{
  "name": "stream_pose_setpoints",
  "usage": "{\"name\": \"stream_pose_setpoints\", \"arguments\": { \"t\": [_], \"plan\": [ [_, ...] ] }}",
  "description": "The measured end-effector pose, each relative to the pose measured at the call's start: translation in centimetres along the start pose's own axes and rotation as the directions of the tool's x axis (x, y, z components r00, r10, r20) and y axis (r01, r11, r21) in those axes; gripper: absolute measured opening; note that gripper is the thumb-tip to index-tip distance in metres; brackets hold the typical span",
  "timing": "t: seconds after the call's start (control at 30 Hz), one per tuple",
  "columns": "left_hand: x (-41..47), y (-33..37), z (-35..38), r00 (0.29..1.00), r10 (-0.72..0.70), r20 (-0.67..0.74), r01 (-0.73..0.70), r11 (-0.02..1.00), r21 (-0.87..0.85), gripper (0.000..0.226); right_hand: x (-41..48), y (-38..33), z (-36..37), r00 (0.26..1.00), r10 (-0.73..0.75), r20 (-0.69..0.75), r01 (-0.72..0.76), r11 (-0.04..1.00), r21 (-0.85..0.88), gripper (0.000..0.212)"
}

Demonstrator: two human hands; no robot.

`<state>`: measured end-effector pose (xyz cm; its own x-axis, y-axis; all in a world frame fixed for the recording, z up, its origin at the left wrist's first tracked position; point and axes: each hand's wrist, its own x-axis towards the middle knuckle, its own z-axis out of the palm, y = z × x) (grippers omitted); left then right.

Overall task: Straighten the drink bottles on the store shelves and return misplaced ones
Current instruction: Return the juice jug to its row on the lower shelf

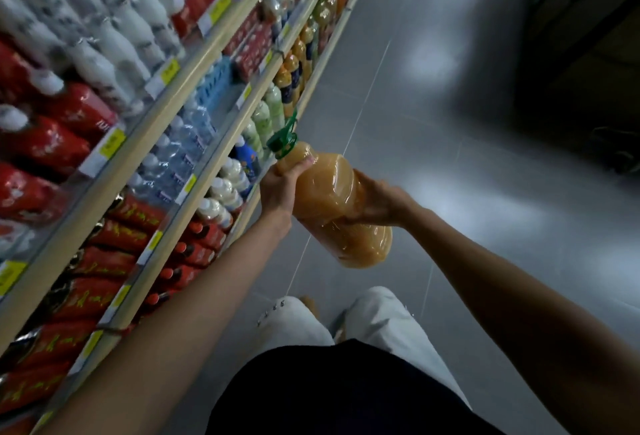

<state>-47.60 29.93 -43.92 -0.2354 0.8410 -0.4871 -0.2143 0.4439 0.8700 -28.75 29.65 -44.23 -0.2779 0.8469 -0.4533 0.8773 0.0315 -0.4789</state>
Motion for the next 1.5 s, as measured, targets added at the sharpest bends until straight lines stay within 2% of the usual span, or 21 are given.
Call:
{"name": "stream_pose_setpoints", "arguments": {
  "t": [0.17,0.33,0.5,0.67,0.83,1.07,1.13,1.27,1.43,1.5],
  "plan": [
    [6.0,2.4,7.5,1.000,-0.017,0.021,0.016,0.998,0.056,0.042,5.3,5.2,-5.5,0.998,0.058,-0.015,-0.058,0.998,-0.008,0.107],
    [13.1,4.5,16.4,0.997,-0.045,0.058,0.037,0.992,0.119,0.041,11.9,11.9,-11.4,0.998,0.063,-0.024,-0.061,0.996,0.068,0.106],
    [19.3,7.2,26.0,0.997,-0.067,0.027,0.063,0.989,0.131,0.040,18.5,18.6,-19.6,0.998,0.059,0.012,-0.059,0.996,0.072,0.103],
    [25.3,10.6,34.7,0.999,-0.038,0.007,0.037,0.994,0.105,0.038,25.3,23.8,-28.6,1.000,0.020,0.015,-0.020,1.000,0.015,0.108],
    [31.8,13.9,41.5,1.000,0.000,0.013,-0.002,0.995,0.100,0.035,32.0,27.7,-35.2,1.000,0.007,0.002,-0.008,0.998,0.064,0.106],
    [45.2,18.1,50.8,0.998,0.053,0.016,-0.055,0.985,0.164,0.051,45.4,33.4,-43.8,0.999,-0.002,0.046,-0.006,0.986,0.168,0.102],
    [49.6,20.0,53.6,0.998,0.058,0.039,-0.064,0.982,0.180,0.057,49.4,34.9,-47.1,0.999,-0.002,0.045,-0.008,0.977,0.214,0.101],
    [56.7,24.4,58.4,0.987,0.019,0.158,-0.055,0.972,0.226,0.045,55.9,37.7,-53.5,0.999,-0.022,0.038,0.012,0.973,0.228,0.099],
    [63.6,28.4,64.5,0.966,0.045,0.255,-0.098,0.975,0.200,0.065,62.9,41.0,-59.9,0.999,-0.044,0.000,0.043,0.965,0.259,0.105],
    [66.4,29.8,66.7,0.965,0.060,0.257,-0.118,0.970,0.213,0.059,66.1,42.4,-62.1,0.998,-0.056,0.013,0.051,0.966,0.252,0.106]
  ]
}}
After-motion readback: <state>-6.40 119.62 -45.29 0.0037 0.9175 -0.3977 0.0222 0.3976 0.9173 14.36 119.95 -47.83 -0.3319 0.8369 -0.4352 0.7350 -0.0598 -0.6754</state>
